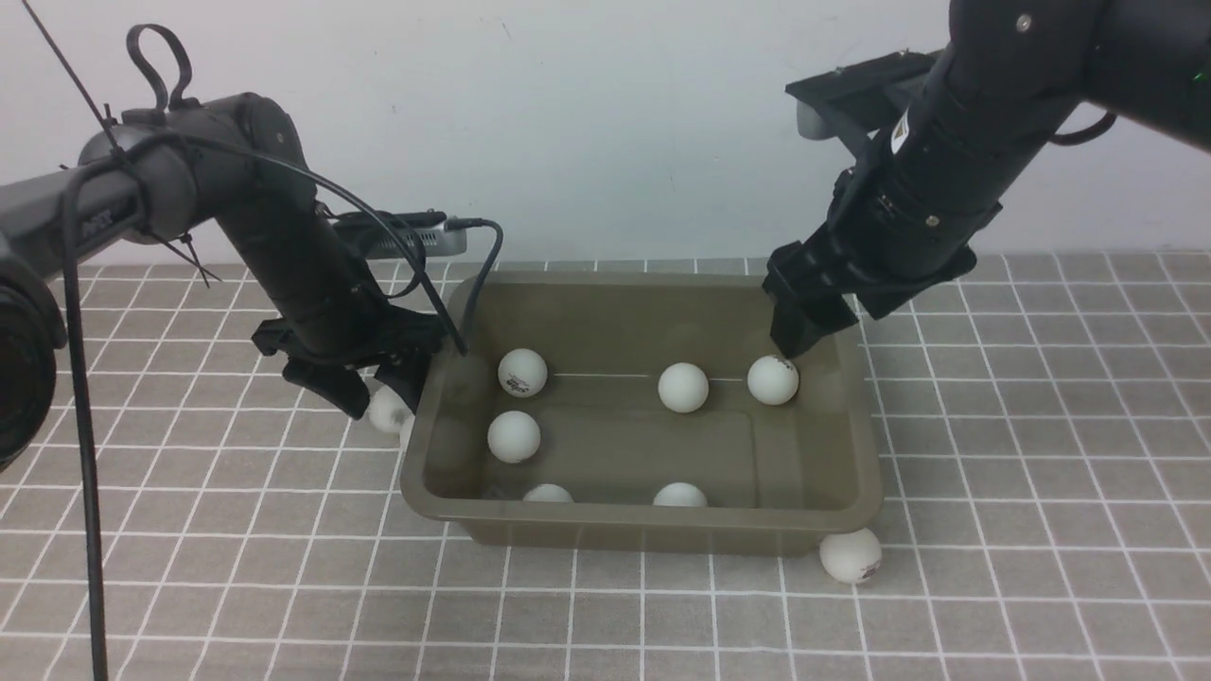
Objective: Put the table tennis balls into the box on the grey coffee tablecloth.
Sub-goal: 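Reach for and grasp a ping pong ball on the table beside the basket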
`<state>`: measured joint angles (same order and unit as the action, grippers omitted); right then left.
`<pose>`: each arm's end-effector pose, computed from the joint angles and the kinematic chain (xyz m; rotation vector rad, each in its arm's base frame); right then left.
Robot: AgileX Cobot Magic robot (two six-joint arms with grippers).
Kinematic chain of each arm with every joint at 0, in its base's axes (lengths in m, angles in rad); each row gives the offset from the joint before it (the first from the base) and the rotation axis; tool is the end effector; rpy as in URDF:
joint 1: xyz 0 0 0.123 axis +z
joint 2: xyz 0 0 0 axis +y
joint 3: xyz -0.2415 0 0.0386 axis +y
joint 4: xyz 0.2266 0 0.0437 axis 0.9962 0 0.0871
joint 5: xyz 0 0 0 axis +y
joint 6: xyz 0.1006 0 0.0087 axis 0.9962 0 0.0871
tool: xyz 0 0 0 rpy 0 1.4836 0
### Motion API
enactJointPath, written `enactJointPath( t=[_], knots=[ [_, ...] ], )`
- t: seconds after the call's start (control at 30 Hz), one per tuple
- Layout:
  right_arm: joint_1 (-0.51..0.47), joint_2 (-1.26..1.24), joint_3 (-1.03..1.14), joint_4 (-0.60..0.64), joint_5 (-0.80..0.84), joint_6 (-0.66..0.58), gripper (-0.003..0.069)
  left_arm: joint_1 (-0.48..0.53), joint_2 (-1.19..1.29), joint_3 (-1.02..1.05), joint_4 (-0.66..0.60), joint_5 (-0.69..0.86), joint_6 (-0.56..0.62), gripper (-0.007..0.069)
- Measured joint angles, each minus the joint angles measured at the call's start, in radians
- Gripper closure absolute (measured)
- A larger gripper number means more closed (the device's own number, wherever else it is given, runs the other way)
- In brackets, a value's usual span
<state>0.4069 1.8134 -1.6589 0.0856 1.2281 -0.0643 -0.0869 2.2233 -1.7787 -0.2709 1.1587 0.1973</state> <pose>0.3214 0.1474 0.2596 -0.6473 2.8051 0.1881 0.4036 -0.0600 0.1358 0.2771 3.0375 -0.3797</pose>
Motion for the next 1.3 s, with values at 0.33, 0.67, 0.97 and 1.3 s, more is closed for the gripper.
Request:
enactJointPath(
  t=[0.33,0.67,0.97,1.3],
  knots=[
    [-0.008,-0.024,-0.001,-0.031,-0.002,0.0,0.0132,0.002,0.051,0.006,0.042,-0.027,-0.005,0.0584],
    [-0.008,-0.031,-0.001,-0.054,0.002,0.0,0.0133,0.0,0.042,-0.099,0.072,0.044,-0.012,0.0629],
    [-0.076,-0.056,-0.001,-0.044,0.016,0.0,0.0265,0.026,-0.295,0.051,0.12,0.048,-0.093,0.0629],
    [-0.215,-0.069,-0.001,0.181,0.017,-0.06,0.0599,-0.12,-0.701,0.626,0.091,0.064,-0.154,0.0629]
  ],
)
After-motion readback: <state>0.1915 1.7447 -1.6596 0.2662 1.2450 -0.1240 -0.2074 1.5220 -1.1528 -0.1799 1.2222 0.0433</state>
